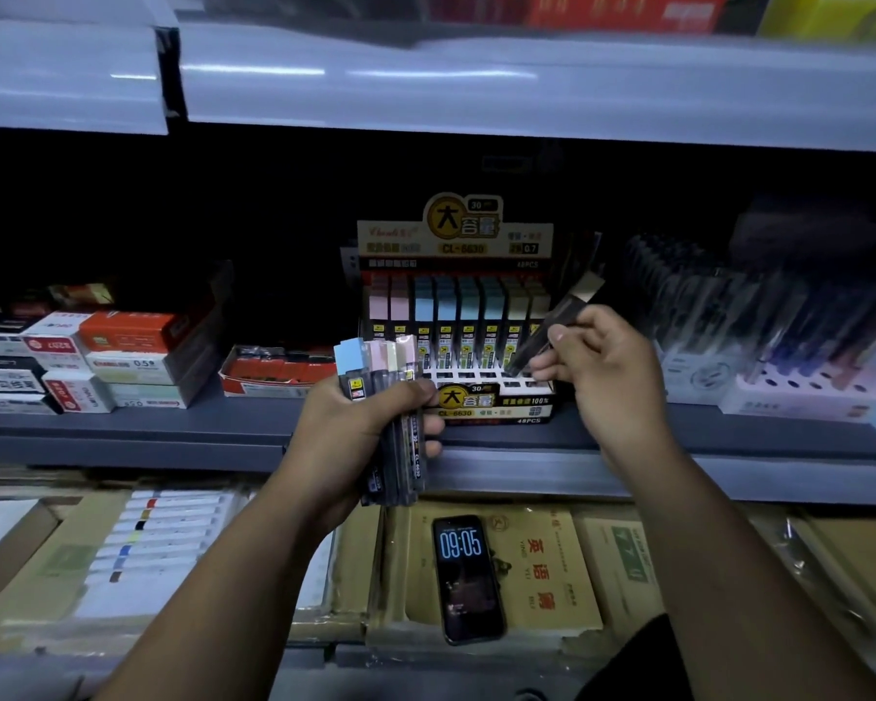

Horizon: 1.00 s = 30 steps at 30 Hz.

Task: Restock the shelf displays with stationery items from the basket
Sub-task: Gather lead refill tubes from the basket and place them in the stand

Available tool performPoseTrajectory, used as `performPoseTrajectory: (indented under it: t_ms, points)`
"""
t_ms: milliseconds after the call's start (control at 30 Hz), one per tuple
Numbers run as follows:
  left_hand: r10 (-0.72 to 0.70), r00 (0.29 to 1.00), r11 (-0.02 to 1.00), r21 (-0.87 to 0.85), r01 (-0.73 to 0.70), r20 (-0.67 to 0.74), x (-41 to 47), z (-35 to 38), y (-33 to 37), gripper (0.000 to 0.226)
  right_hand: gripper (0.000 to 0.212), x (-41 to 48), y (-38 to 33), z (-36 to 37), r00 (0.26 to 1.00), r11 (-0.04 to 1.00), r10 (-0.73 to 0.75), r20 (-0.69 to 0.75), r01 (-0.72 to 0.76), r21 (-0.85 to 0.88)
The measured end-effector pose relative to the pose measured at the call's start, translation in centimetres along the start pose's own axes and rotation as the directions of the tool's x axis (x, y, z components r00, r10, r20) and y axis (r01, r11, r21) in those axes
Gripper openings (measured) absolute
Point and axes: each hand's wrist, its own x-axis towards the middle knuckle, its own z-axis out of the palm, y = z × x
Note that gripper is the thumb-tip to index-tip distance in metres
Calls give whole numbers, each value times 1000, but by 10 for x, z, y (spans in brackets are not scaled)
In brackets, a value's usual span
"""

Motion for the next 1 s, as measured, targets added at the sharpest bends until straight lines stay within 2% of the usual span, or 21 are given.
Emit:
performPoseTrajectory:
  t_ms: [233,367,533,767,833,933,1000]
  points:
    - [-12,1000,999,30,11,18,5,8,-6,25,17,1,2,-10,994,978,-106,37,111,-177]
    - [-22,999,1000,14,22,33,7,12,-7,29,16,1,-1,-16,985,959,-121,125,148,-243]
    - [-19,1000,999,27,18,23,8,15,-10,28,19,1,-2,-19,970,890,-153,187,217,-402]
    - [-18,1000,1000,24,18,18,6,18,-10,32,17,2,3,-17,947,801,-208,246,309,-512]
    - [-16,1000,999,32,15,16,5,18,-9,30,8,1,9,-12,964,817,-192,187,262,-514]
    - [-12,1000,999,40,11,18,4,17,-8,31,37,1,11,-9,991,900,-130,30,131,-416]
    - [-10,1000,999,34,9,20,4,17,-8,31,38,-2,5,-9,978,901,-206,-45,171,-398]
